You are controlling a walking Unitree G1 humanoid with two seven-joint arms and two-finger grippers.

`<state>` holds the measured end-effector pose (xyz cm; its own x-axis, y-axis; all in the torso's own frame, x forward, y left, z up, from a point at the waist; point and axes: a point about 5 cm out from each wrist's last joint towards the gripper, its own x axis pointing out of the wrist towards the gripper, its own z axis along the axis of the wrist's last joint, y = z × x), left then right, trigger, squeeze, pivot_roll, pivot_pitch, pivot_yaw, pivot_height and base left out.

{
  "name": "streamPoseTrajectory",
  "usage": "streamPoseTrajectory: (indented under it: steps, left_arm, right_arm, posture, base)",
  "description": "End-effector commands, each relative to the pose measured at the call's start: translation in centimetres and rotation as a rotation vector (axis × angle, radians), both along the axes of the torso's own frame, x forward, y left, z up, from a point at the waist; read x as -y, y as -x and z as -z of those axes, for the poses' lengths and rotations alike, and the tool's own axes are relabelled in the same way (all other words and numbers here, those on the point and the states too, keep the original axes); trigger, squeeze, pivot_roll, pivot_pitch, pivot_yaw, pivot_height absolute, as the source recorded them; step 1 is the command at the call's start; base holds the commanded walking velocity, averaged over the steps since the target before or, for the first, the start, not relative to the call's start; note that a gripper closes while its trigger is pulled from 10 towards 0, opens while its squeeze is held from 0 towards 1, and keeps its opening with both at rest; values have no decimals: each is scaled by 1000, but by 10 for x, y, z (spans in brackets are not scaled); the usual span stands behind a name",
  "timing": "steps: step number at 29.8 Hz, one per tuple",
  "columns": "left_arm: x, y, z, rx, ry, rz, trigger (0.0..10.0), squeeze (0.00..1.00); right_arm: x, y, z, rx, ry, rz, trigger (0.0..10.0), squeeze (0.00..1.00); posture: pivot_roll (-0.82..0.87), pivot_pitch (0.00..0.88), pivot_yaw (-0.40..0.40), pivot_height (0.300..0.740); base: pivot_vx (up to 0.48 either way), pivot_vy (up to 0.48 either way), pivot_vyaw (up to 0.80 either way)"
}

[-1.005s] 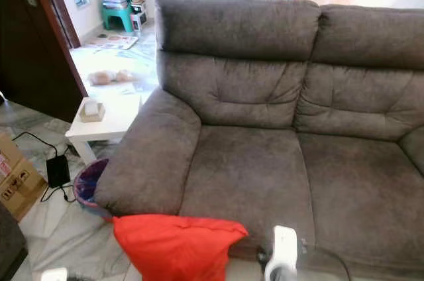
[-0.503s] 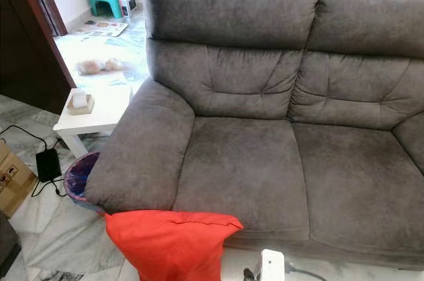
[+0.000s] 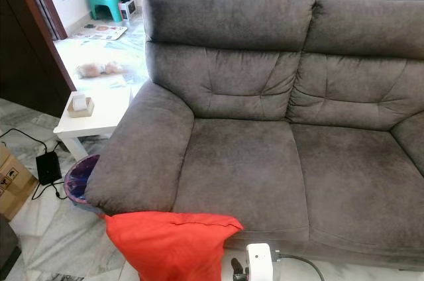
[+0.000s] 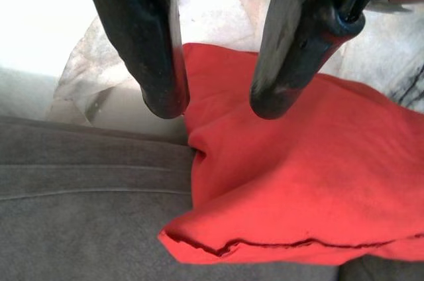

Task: Move the pillow to the sofa from floor

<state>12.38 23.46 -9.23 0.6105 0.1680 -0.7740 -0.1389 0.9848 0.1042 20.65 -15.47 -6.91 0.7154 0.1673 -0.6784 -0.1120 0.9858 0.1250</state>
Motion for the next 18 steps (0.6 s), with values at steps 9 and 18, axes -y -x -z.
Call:
streamPoseTrajectory:
  steps: [9,18]
  left_arm:
    - [-3,10,2,-34,-9,16,10000,0]
    - [-4,9,2,-34,-10,17,10000,0]
  right_arm:
    - [-3,10,7,-54,-13,70,10000,0]
    - [-2,5,5,-51,-15,102,10000,0]
  posture:
    - [49,40,21,740]
    - [53,51,23,740]
  base:
    - [0,403,0]
    - [0,0,0]
